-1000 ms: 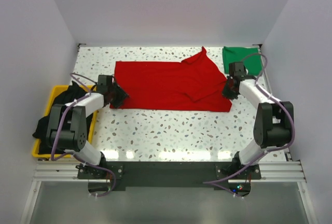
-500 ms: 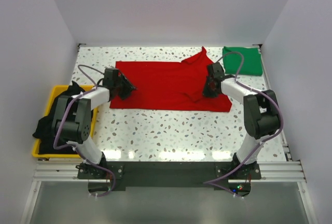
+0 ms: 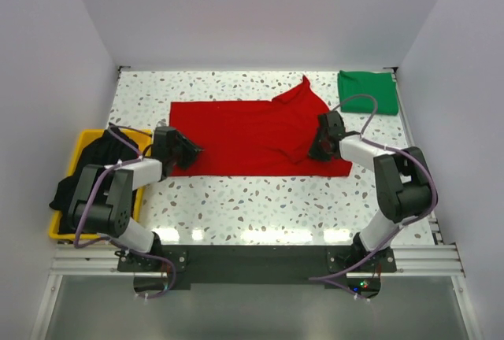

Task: Fold and stack the t-shirts
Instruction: Fold the tshirt

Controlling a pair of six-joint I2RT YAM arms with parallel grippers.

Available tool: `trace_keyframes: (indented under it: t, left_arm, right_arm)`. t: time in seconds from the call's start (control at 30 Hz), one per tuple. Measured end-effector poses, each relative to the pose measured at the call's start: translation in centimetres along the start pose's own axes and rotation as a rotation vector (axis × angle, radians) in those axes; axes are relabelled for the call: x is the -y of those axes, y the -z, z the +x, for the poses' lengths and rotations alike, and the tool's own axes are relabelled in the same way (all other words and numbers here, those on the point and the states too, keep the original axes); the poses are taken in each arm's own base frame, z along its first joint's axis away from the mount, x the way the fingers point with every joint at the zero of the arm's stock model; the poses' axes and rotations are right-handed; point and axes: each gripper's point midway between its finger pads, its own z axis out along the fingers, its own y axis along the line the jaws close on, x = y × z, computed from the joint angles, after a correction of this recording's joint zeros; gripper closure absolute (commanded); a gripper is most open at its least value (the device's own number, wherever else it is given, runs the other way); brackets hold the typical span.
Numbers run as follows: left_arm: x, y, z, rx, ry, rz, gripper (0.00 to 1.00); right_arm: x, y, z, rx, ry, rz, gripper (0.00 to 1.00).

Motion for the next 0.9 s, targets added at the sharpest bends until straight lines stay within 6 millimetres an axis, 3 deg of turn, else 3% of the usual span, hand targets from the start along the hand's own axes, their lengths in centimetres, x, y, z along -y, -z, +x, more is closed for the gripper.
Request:
trace_keyframes:
  t: [0.43, 0.6, 0.73, 0.83, 0.9]
  left_arm:
    - [-4.8, 5.6, 2.8, 0.022, 0.007, -0.051, 0.48]
    - [-5.8, 6.9, 3.4, 0.02, -0.015, -0.07, 0.48]
    - [-5.6, 7.5, 2.8, 0.007, -0.052, -0.121, 0.46]
    - [-3.1, 7.4, 0.4, 0.031, -0.081, -0.139, 0.44]
    - [-0.2, 7.1, -2.1, 0.074, -0.096, -0.126, 0.44]
  right_arm:
    - [3.8, 5.6, 8.1, -0.106, -0.041, -0.079, 0.78]
    - [4.7, 7.9, 9.5, -0.123, -0.036, -0.088, 0.77]
    - [3.2, 9.3, 7.7, -0.094, -0.03, -0.13, 0.67]
    - [0.3, 10.6, 3.9, -0.026, -0.017, -0.188, 0.6]
    - [-2.5, 11.2, 0.0, 0.038, 0.001, -0.236, 0.6]
